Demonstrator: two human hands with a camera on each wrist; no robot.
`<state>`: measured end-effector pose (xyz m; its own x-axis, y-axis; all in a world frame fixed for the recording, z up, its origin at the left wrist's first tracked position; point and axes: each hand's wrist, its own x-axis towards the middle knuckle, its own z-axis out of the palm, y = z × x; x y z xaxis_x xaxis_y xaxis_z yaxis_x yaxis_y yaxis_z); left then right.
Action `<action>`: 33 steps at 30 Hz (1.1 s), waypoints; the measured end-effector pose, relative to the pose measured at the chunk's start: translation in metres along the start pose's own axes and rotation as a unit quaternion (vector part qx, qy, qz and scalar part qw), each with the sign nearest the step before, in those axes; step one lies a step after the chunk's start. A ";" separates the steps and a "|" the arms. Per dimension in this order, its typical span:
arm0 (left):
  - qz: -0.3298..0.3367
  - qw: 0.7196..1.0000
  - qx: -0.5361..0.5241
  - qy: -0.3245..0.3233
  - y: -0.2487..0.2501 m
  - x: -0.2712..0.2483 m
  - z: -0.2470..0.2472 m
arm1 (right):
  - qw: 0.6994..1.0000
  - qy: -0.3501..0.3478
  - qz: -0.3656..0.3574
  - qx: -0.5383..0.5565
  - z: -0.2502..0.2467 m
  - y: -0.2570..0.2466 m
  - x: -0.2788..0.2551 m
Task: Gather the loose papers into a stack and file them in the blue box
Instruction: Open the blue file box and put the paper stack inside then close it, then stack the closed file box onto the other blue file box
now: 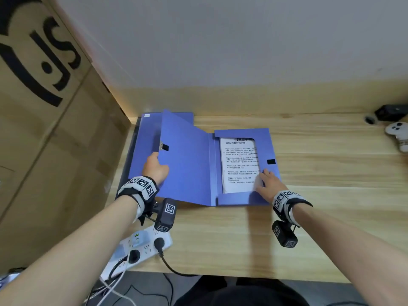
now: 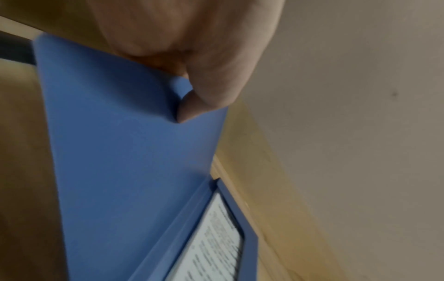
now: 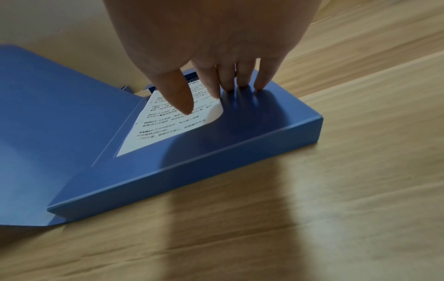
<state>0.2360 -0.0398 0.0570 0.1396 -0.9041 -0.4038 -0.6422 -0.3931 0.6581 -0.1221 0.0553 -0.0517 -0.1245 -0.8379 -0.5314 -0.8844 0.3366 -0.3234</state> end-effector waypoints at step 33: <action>0.034 0.962 0.256 -0.088 0.060 -0.003 0.206 | 0.921 0.082 0.046 0.377 -0.052 0.071 0.043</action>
<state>0.0420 -0.0261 -0.0328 -0.0171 -0.8644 -0.5026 -0.9385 -0.1595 0.3063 -0.2135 0.0203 -0.0565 -0.3037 -0.8235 -0.4791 -0.3098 0.5609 -0.7677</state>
